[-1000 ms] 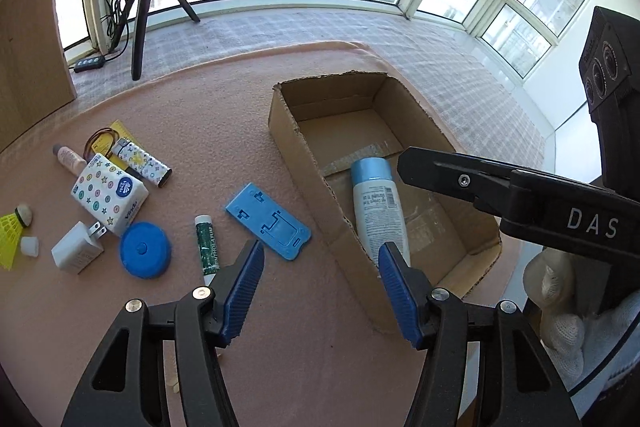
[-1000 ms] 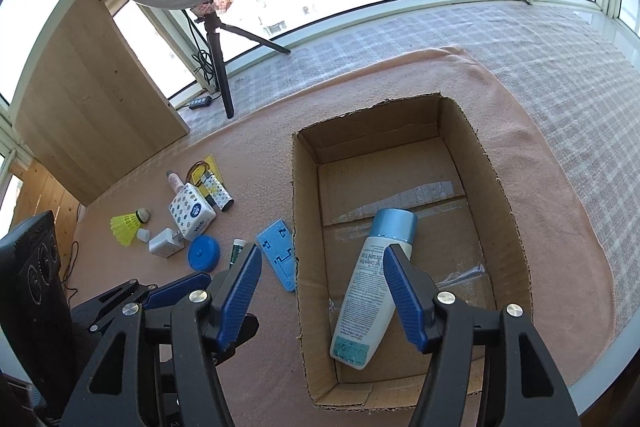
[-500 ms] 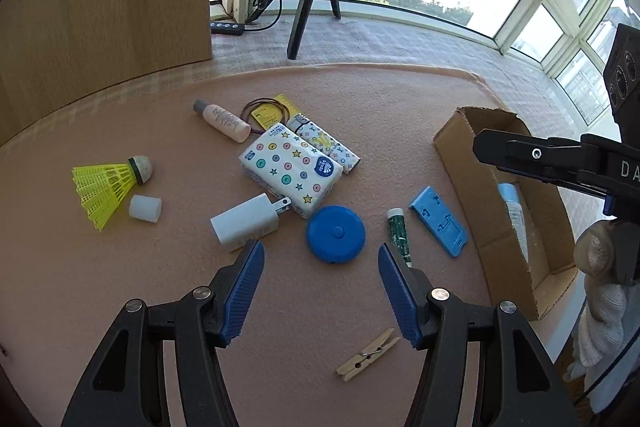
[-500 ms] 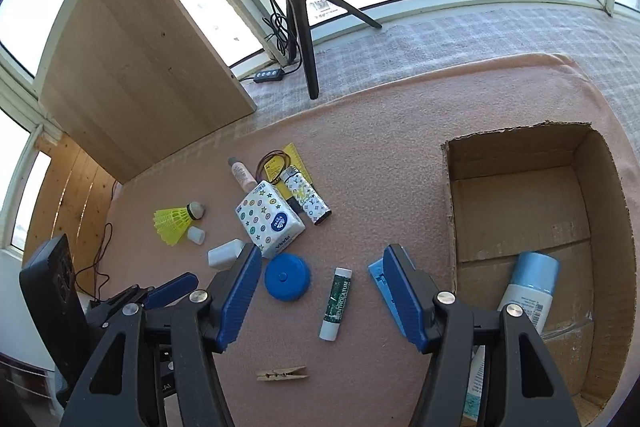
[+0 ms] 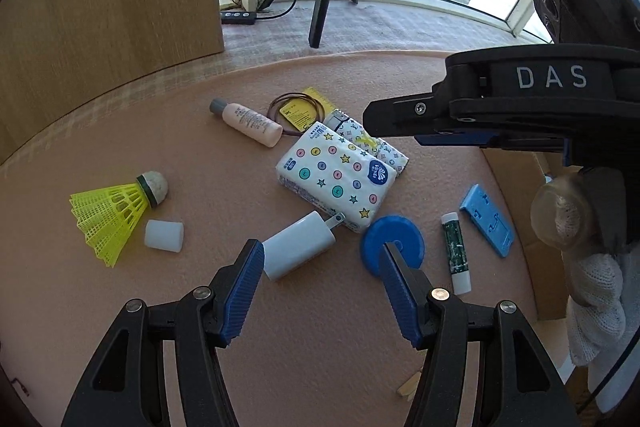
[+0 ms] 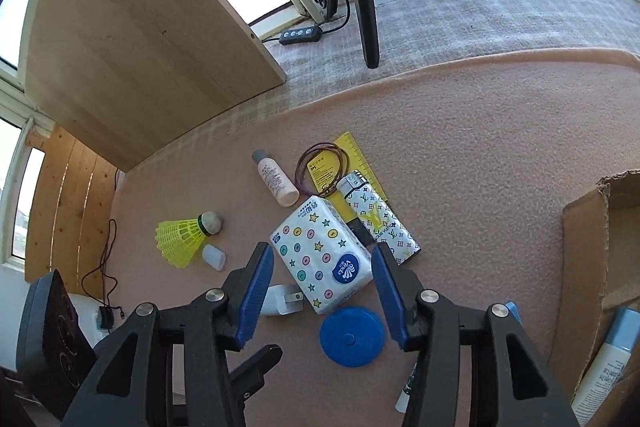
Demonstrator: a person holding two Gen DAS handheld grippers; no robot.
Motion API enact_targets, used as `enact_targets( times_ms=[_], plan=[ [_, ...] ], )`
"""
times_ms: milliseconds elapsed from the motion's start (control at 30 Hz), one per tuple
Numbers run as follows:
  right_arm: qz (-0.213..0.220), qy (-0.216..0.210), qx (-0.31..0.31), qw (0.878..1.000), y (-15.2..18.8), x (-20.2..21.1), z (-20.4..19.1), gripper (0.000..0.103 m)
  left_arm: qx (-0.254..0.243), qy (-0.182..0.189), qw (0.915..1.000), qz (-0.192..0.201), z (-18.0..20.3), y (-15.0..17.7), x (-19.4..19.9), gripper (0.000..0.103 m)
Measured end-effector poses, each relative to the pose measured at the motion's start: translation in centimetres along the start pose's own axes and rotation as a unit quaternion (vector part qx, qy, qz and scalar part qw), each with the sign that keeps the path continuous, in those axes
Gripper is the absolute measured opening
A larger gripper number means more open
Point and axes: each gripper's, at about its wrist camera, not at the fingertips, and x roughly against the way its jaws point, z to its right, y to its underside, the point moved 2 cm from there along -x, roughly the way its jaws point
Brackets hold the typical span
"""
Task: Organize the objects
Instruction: 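Move the right gripper back over the star-patterned tissue pack, then close the right gripper on the tissue pack and lift it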
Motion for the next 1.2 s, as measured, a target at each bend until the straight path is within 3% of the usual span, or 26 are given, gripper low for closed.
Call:
enact_targets(
  times_ms=[133,433,567,667,1200],
  plan=[
    [-0.016,0.0,-0.003,1.0,-1.0,-2.3,-0.2,0.039,0.004,-0.009,1.0,0.0,-0.2,-0.5,-1.3,0.063],
    [-0.046,0.008,-0.002,0.999,-1.5,-5.8,0.0,0.037,0.019,-0.017,0.9996,-0.015,-1.7,-1.0,-3.4,0.063],
    [-0.051,-0.002,-0.009,0.999,-1.1,-6.3,0.1,0.036,0.031,-0.016,0.9992,-0.021,-2.7,-0.3,-3.9,0.054],
    [-0.054,-0.011,-0.008,0.998,-0.5,-6.4,-0.2,0.035,0.042,-0.015,0.9989,-0.016,-3.6,0.6,-3.4,0.054],
    [-0.069,-0.038,0.006,0.997,8.9,-5.7,-3.5,0.035,0.104,-0.016,0.9944,-0.009,-9.3,9.0,1.2,0.054]
  ],
)
